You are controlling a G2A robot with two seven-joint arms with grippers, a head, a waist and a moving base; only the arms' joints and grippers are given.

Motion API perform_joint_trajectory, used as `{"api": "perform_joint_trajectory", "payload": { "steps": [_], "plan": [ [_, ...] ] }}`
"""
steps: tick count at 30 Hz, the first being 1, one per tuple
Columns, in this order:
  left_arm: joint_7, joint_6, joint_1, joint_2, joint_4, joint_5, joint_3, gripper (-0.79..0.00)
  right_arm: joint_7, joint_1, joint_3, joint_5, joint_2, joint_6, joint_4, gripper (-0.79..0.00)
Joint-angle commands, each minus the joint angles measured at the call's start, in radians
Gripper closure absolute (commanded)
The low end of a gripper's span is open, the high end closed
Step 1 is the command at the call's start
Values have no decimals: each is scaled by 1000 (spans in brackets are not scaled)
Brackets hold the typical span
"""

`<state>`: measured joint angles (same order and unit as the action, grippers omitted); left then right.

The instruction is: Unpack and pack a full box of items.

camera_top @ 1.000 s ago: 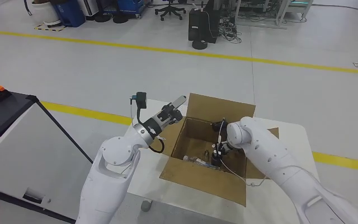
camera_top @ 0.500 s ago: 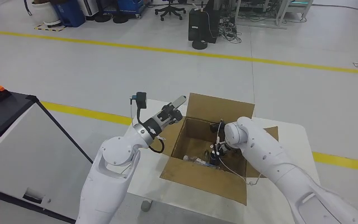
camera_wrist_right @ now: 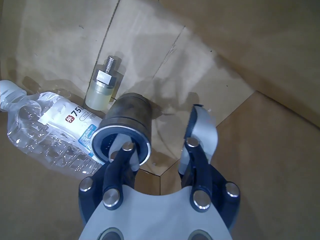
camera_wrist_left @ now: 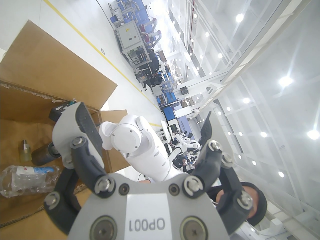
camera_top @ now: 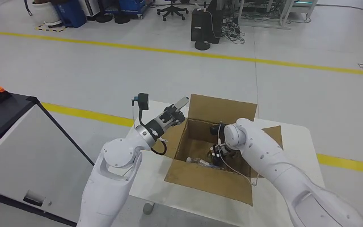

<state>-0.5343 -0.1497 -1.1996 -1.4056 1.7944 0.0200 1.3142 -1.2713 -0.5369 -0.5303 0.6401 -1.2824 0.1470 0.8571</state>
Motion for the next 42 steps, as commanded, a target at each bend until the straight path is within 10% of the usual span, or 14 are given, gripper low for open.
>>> {"api": "perform_joint_trajectory", "payload": {
  "steps": [1,16,42],
  "plan": [
    [0,0,0,0,0,0,0,-785,3,2,2,2,-6,-6,-10,0],
    [0,0,0,0,0,0,0,-785,-1,-2,-60,-65,-6,-131,-29,0],
    [0,0,0,0,0,0,0,-785,-136,-147,-377,-303,137,-362,133,0]
  ]
}}
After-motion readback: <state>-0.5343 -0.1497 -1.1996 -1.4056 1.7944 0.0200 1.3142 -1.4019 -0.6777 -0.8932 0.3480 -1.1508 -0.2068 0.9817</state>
